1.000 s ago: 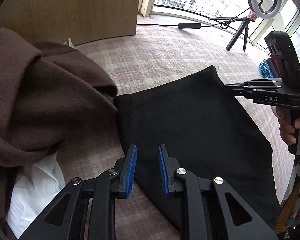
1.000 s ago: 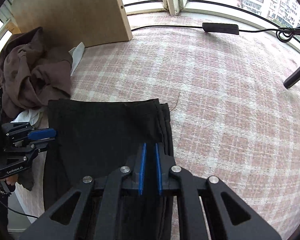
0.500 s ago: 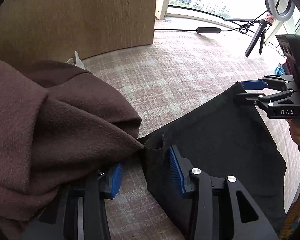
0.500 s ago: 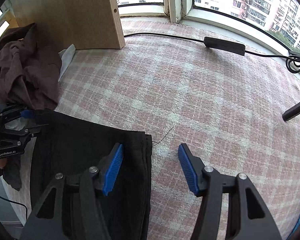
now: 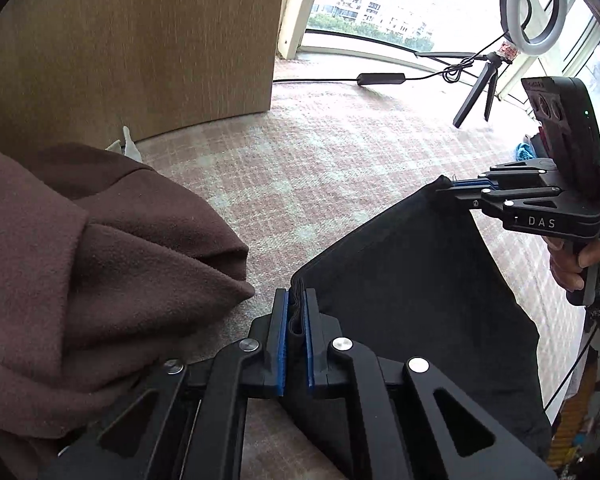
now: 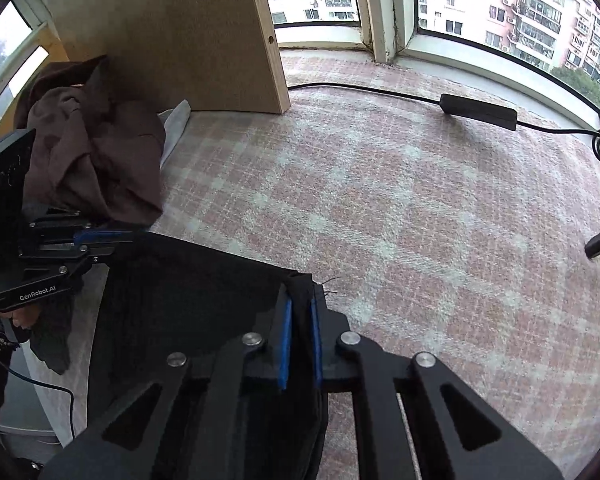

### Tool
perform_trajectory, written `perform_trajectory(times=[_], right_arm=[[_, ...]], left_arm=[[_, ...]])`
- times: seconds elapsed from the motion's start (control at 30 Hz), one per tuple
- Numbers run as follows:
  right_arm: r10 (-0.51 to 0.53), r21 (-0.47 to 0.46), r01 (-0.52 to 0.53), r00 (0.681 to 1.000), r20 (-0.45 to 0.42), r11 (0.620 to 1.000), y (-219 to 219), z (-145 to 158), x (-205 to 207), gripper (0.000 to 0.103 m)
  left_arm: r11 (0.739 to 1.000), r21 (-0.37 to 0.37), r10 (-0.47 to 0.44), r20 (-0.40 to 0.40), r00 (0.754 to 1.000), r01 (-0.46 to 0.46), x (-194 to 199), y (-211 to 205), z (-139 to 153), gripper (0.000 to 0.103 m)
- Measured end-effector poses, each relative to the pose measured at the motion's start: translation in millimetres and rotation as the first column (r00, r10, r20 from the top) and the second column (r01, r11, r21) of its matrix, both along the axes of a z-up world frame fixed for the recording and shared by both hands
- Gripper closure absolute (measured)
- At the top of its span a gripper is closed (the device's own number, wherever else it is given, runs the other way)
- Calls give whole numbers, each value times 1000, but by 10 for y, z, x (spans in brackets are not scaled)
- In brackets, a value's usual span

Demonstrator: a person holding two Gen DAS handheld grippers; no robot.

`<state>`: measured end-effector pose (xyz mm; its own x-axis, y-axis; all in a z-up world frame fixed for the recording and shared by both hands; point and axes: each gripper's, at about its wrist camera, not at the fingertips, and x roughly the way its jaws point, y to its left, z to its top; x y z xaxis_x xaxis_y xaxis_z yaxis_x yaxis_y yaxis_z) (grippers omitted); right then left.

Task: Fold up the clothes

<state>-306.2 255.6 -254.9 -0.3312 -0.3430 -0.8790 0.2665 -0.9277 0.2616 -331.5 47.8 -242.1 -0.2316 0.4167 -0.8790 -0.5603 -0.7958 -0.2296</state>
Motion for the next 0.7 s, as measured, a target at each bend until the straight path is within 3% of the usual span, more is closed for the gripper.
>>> perform_trajectory(times=[0.17, 0.43, 0.57, 0.7], right_arm=[[21, -38, -24, 996, -86, 999, 80, 446, 409, 95], [77, -40, -86, 978, -194, 995, 103, 1143, 1433, 95], [95, -32, -105, 966, -240, 994, 135, 1287, 2103, 95], [112, -37, -124, 966, -232, 992, 186, 1216, 2747, 95]], left_arm=[[997, 55, -44, -85, 995, 48, 447, -141, 471, 97], [993, 38, -102, -190, 976, 111, 1479, -160, 1132, 97], [993, 36, -99, -211, 973, 109, 2150, -138, 1317, 97], [993, 2, -116, -204, 972, 119, 2882, -54, 1288, 97]])
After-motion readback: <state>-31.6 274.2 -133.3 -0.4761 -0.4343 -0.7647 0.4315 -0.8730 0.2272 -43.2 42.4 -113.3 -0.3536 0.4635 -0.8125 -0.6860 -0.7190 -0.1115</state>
